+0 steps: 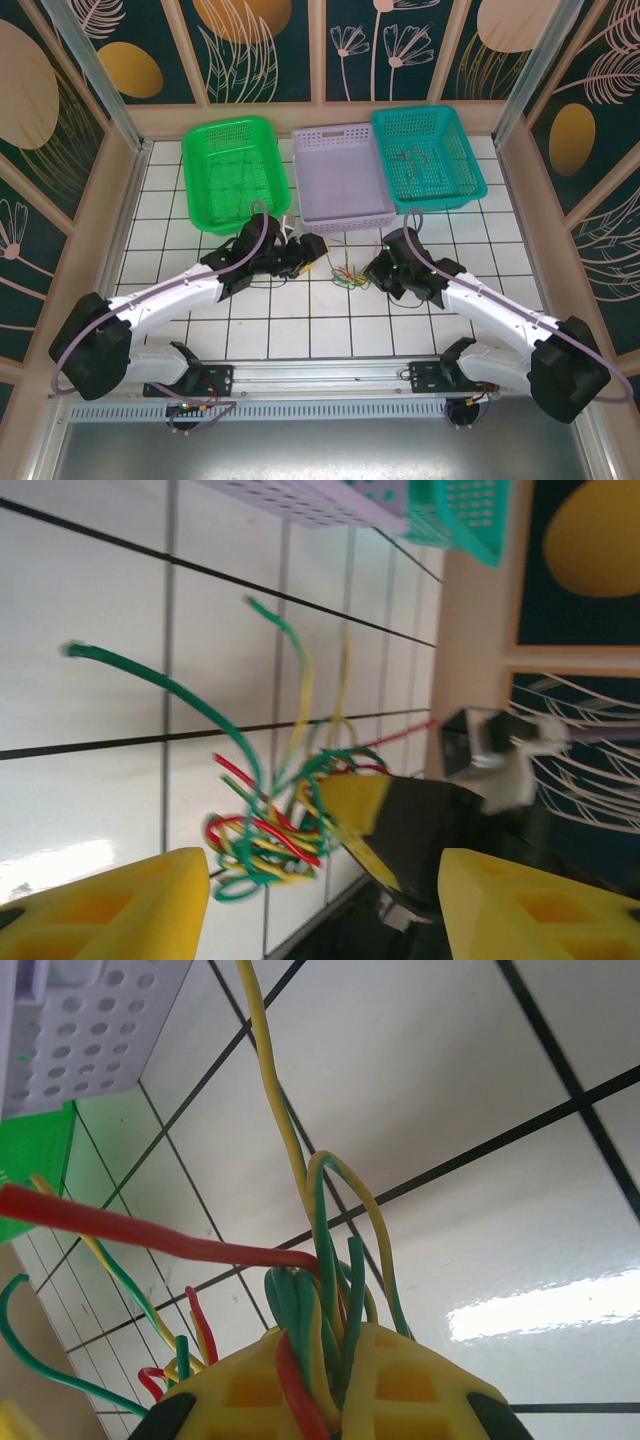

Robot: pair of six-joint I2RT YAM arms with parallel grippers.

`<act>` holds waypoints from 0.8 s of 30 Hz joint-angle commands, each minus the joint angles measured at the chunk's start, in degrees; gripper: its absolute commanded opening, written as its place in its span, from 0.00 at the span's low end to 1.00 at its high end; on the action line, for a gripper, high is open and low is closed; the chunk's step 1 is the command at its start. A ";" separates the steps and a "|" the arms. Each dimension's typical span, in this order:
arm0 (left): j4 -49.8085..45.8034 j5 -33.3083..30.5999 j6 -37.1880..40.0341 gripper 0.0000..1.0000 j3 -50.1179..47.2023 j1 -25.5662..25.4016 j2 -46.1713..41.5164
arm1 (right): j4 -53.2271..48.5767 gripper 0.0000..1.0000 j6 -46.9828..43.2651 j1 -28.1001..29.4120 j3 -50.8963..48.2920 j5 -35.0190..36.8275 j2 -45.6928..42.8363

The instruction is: Untangle the cables

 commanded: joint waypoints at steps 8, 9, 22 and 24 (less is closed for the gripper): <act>-5.22 -5.70 2.58 0.58 3.31 -0.26 4.22 | 1.25 0.00 1.03 1.74 3.49 -1.61 0.66; -4.43 -5.89 2.47 0.58 3.82 -0.20 4.54 | 0.31 0.00 0.31 1.90 4.13 -1.48 1.30; -5.95 -3.96 0.45 0.66 6.75 -0.24 6.10 | 0.78 0.00 -0.17 1.56 5.38 -2.18 3.51; -7.06 -3.68 0.89 0.63 6.78 -0.21 6.94 | 0.87 0.00 -0.26 1.25 5.81 -2.35 3.72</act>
